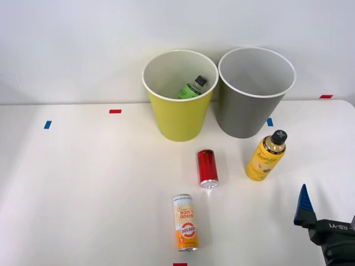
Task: Put cans in the gray bin, plastic bottles in the light green bin
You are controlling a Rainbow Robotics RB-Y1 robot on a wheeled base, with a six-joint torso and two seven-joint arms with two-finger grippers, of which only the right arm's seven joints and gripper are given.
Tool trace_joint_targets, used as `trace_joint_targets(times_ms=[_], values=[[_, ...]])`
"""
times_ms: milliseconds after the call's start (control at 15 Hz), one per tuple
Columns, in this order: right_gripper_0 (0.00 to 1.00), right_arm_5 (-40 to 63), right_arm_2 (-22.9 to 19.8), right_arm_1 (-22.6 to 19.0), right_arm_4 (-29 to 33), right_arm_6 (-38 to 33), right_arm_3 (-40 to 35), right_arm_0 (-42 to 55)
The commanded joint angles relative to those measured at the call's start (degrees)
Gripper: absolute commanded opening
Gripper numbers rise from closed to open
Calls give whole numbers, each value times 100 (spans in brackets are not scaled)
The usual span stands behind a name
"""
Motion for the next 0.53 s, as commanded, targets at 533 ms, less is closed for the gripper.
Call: trace_joint_targets(times_ms=[533], values=[[100,-1593,-19,199,2680,-3360,743,315]])
